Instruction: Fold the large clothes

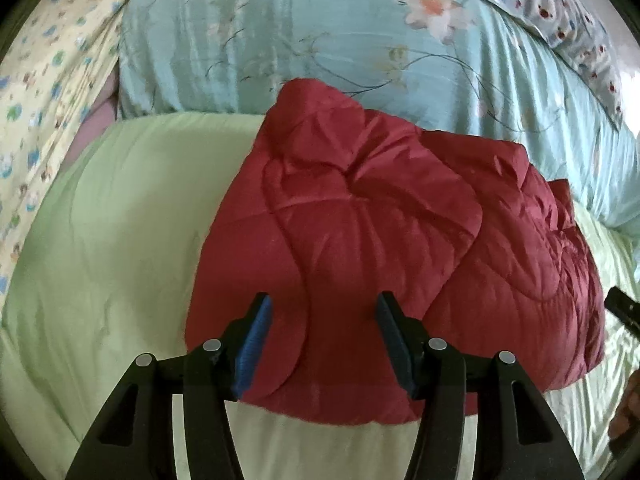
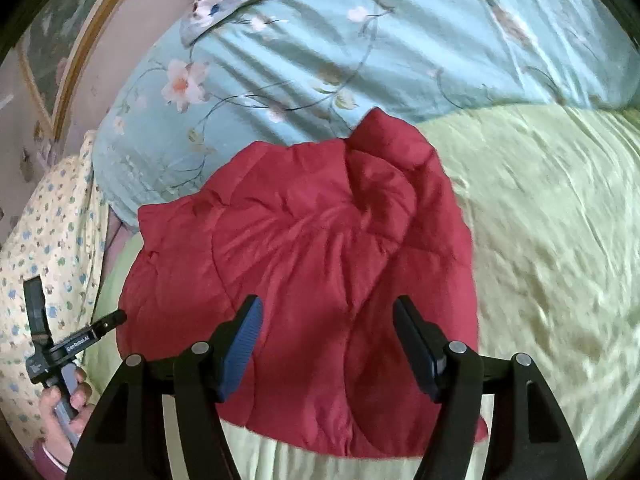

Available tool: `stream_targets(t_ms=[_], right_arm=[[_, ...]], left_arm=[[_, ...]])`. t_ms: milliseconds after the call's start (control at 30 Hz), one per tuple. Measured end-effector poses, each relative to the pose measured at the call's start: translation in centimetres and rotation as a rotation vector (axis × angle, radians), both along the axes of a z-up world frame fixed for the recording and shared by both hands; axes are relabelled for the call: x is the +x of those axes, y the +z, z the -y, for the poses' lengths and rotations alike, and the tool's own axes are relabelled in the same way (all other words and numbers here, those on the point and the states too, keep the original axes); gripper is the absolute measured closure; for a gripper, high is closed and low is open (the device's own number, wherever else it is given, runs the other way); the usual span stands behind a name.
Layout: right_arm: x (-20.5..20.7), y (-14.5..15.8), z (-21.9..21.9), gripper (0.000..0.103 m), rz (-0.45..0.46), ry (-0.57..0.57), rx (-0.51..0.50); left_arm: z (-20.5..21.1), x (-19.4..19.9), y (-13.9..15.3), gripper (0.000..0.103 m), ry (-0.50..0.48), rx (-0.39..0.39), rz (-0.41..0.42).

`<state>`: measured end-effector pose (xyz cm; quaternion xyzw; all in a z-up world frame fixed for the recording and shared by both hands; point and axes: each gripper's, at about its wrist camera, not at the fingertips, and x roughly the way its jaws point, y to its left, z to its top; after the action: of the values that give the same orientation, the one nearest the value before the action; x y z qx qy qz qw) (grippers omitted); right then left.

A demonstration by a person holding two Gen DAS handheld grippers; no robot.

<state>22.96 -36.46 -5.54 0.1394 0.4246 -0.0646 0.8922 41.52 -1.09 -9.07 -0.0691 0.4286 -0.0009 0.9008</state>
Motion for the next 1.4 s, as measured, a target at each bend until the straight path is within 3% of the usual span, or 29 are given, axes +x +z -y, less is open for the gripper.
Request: stream_targets(t_ms=[200,400,500,767,933,1200,1367,1400], right_arm=[[-1.3,0.2,0.6,0.029,-0.012,-0.022,0.035],[-1.5,0.6,1.4,0.022,-0.010,-0.031,0.026],[-1.3,0.3,2.3,0.022,-0.023,-0.057,0.022],[0.1,-0.6,4.9,0.016,-0.031,-0.102,0.088],[1.8,-1.7,6.4,0.013,-0.040,-0.106,0.128],[4.6,-5.8,9.0,0.012,-0.118,-0.116,0.265],[5.5,-7.4,9.3,0.010,-0.129,-0.098,0.358],[5.6,-7.5,9.3,0.012,-0.133,-0.097,0.372]], left_arm=[[-2.9,-1.2,-0.2,0.021,-0.001,-0.043,0.006],[-6.1,-0.6,-0.6,0.018,-0.023,-0.132,-0.018],[-6.8,0.1,-0.9,0.017,-0.046,-0.128,-0.026],[-9.0,4.1,-2.6,0.016,-0.045,-0.186,-0.057],[-9.7,6.9,-4.0,0.014,-0.058,-0.266,-0.071],[-9.1,10.9,-6.7,0.000,-0.127,-0.353,-0.103],[-8.1,12.9,-8.5,0.002,-0.170,-0.415,-0.130],[-7.9,13.1,-8.6,0.010,-0.175,-0.411,-0.124]])
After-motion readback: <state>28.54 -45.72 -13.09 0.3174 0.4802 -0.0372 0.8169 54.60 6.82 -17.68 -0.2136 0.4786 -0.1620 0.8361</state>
